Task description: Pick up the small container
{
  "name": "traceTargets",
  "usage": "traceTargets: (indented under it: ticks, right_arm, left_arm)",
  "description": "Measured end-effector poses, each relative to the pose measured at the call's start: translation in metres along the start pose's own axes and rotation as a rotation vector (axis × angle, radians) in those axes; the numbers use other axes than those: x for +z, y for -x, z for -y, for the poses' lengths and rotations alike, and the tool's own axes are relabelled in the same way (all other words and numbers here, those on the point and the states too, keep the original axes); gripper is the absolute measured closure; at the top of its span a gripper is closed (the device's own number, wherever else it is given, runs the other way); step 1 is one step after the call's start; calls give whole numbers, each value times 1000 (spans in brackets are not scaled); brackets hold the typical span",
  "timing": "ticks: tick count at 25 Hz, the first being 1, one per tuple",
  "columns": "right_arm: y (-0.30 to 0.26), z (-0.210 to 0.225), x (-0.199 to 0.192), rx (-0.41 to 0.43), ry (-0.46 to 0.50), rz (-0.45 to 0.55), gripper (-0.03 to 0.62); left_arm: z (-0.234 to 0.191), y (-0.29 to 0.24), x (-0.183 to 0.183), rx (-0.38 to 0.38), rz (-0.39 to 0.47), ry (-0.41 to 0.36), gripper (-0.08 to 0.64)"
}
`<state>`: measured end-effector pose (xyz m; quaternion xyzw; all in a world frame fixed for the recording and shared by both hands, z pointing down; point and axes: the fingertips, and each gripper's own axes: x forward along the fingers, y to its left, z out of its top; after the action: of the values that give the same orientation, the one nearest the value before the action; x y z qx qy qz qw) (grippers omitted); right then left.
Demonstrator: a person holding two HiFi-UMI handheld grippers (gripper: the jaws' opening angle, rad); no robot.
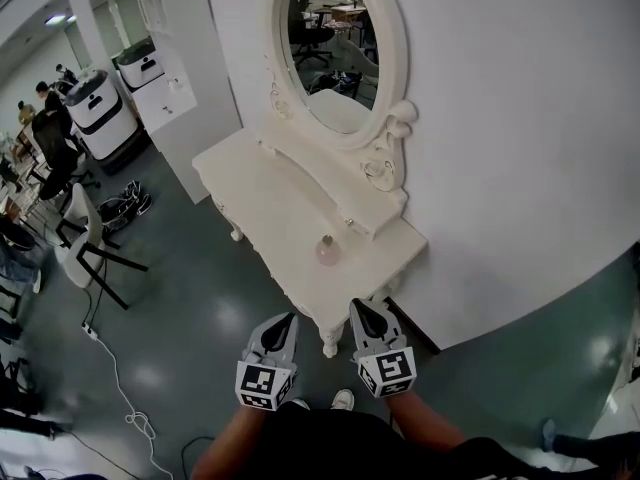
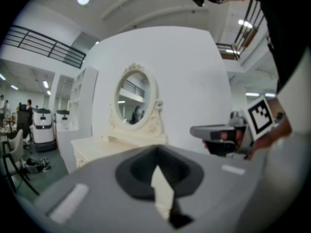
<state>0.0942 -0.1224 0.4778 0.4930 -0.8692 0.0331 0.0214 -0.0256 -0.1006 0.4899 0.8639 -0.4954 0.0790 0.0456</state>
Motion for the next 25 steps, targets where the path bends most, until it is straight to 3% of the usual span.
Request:
traceTargets:
  ticks: [7, 25]
  right_arm:
    - [-17, 13, 2, -10, 12, -1, 586]
    - [-84, 51, -31, -146, 23, -87, 586]
  left_arm:
    - [-5, -28, 2, -22, 2, -3, 552]
    - [-49, -127, -29, -173, -59, -37, 552]
